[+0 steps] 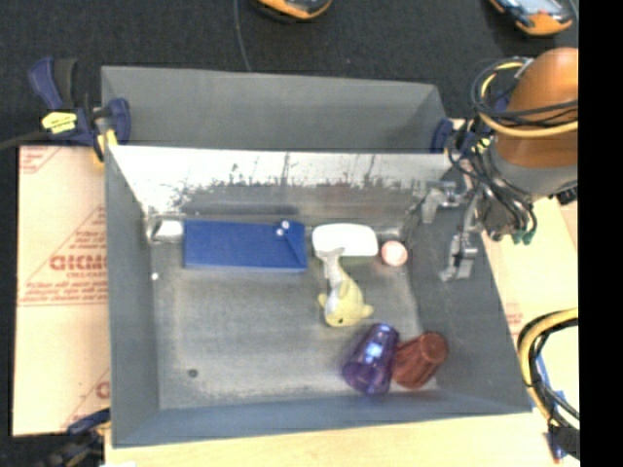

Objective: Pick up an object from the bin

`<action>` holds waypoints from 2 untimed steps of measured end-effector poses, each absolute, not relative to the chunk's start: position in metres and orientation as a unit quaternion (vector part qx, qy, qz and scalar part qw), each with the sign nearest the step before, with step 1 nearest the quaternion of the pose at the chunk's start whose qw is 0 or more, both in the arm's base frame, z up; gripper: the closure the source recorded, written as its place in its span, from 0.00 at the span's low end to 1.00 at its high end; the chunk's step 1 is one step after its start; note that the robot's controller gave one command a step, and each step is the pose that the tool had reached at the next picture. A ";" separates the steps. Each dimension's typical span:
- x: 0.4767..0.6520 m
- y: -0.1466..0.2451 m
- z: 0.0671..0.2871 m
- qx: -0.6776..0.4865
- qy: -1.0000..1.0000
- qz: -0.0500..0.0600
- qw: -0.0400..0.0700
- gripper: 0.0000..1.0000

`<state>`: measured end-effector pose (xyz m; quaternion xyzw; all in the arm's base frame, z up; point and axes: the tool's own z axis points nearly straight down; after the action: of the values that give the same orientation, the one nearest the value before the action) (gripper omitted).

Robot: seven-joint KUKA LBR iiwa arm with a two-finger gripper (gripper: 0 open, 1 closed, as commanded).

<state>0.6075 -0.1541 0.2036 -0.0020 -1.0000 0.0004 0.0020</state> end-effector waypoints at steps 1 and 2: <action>0.609 -0.154 0.208 0.000 -1.000 0.001 -0.002 0.00; 0.585 -0.124 0.155 0.073 -0.997 0.002 -0.003 0.00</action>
Offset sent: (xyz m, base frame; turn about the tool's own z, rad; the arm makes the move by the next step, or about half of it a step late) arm -0.0615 0.0798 -0.1336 -0.3789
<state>0.5848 -0.1235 0.1545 0.0728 -0.9973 0.0018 -0.0027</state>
